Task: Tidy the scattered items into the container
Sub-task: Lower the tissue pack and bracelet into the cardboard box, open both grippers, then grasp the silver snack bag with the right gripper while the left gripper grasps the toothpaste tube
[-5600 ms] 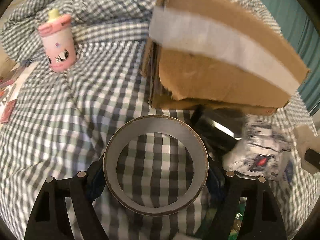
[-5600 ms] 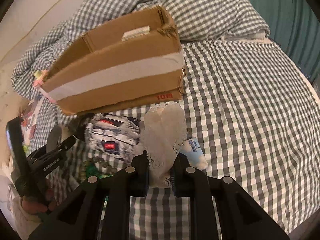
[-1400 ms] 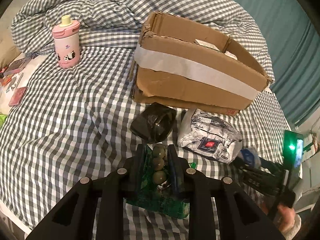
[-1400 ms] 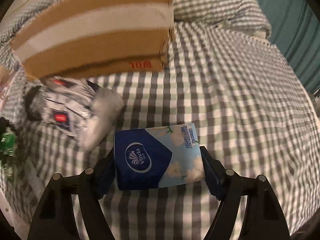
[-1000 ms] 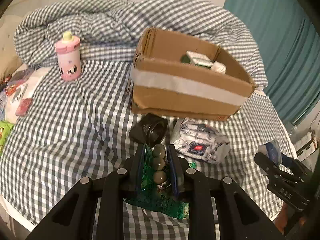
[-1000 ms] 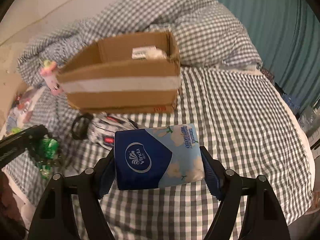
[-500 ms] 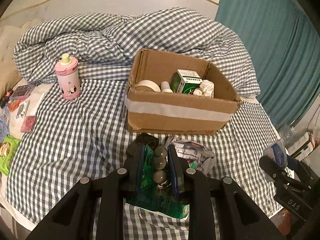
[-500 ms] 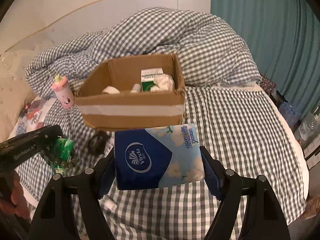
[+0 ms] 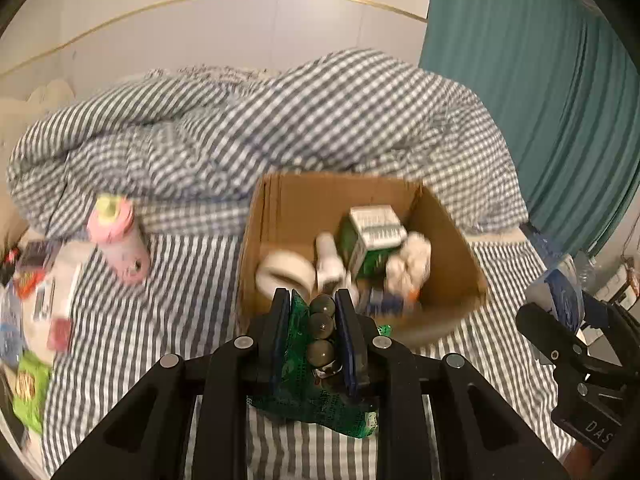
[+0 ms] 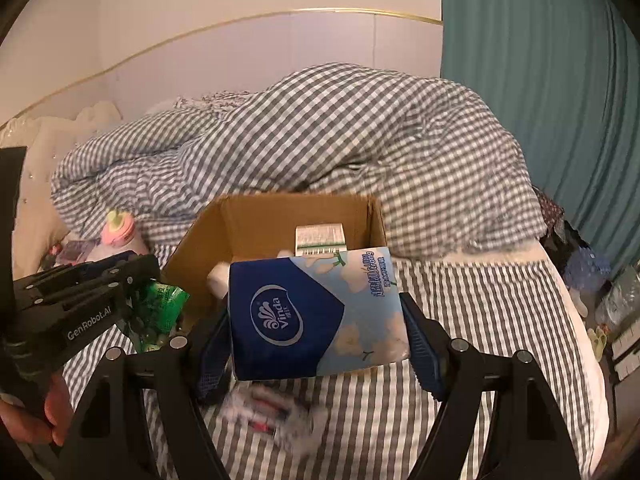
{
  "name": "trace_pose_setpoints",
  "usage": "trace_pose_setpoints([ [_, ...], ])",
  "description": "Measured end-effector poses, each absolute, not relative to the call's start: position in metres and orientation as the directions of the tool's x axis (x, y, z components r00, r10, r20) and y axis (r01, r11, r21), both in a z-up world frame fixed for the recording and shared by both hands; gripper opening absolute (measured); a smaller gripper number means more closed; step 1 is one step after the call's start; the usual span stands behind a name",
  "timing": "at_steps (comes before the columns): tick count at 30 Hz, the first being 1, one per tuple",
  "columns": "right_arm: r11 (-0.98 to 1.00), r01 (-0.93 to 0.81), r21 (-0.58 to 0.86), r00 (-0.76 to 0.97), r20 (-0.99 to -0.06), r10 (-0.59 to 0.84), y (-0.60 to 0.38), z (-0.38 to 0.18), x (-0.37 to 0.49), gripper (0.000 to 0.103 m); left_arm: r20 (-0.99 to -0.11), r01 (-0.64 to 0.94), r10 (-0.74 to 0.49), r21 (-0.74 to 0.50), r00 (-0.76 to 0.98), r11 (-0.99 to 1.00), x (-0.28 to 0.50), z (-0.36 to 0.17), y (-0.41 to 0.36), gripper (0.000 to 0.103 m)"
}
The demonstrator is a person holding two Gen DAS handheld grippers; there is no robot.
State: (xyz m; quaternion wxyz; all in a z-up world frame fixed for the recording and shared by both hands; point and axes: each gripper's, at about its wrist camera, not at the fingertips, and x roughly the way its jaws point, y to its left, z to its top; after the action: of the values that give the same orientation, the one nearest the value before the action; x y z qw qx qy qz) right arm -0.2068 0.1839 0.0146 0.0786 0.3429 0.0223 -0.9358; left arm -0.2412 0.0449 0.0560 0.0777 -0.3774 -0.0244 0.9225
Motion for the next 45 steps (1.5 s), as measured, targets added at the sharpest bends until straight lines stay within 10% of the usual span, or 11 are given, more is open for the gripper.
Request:
trace_pose_setpoints([
  [9,-0.989,0.14,0.037,-0.704,-0.699,-0.126,0.189,-0.026,-0.276,0.088,-0.715,-0.111,0.139,-0.086,-0.685,-0.99,-0.313,0.033,0.065,0.025],
  [13,-0.996,0.087,-0.025,-0.717,-0.695,-0.045,0.195,-0.037,-0.276,0.092,-0.73,-0.058,0.054,-0.02,-0.682,-0.998,-0.32,0.012,0.069,0.103],
  [34,-0.986,0.164,-0.025,-0.771,-0.627,-0.113,0.197,0.042,-0.116,0.092,-0.666,-0.046,0.039,-0.007,-0.745,-0.999,-0.191,0.085,0.036,0.103],
  [45,-0.985,0.172,-0.004,-0.746,-0.653,-0.128,0.204,0.0,-0.025,0.092,-0.715,0.004,0.019,-0.029,-0.699,-1.0,-0.085,0.024,-0.008,0.103],
])
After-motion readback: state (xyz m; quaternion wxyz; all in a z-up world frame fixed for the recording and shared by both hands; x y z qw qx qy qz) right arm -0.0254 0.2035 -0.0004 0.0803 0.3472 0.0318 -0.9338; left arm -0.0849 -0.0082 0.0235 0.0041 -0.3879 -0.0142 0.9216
